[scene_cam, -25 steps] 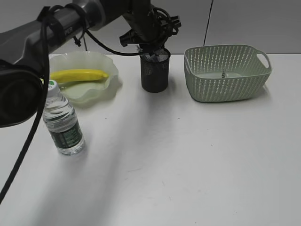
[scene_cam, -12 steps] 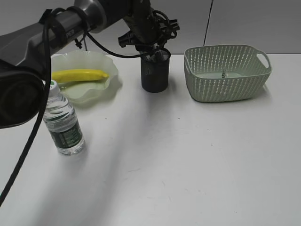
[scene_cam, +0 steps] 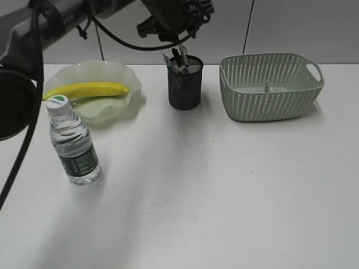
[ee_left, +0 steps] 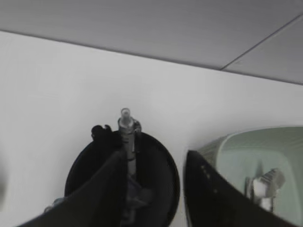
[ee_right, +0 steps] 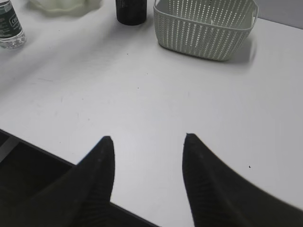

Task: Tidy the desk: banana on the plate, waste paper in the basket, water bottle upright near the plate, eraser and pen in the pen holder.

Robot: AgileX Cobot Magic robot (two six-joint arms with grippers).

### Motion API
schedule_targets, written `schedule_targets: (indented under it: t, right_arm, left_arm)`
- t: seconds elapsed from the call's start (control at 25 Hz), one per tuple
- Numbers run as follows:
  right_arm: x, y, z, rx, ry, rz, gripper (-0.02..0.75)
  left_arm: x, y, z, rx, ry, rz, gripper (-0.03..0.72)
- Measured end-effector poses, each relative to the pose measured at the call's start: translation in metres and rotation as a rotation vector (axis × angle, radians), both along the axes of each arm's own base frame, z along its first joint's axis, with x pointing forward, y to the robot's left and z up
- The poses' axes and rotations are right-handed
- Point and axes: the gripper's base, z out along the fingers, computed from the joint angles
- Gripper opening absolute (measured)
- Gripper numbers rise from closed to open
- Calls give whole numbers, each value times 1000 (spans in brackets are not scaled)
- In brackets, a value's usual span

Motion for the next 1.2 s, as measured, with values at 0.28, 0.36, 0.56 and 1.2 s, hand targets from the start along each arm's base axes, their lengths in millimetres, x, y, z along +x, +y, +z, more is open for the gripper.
schedule_targets:
  t: [0.28, 0.36, 0.56, 1.2]
  right_arm:
    - [0, 0, 0, 0, 0, 0, 381]
    - [0, 0, 0, 0, 0, 0, 381]
    - [0, 0, 0, 0, 0, 0, 381]
    - [0, 0, 0, 0, 0, 0, 381]
  left_arm:
    - [-27, 21, 80, 46, -44, -35, 306]
    - [-38, 29, 97, 106, -30, -64, 306]
    - [-63, 49, 148, 194, -105, -145, 306]
    - [-170, 92, 279, 182, -387, -311, 258]
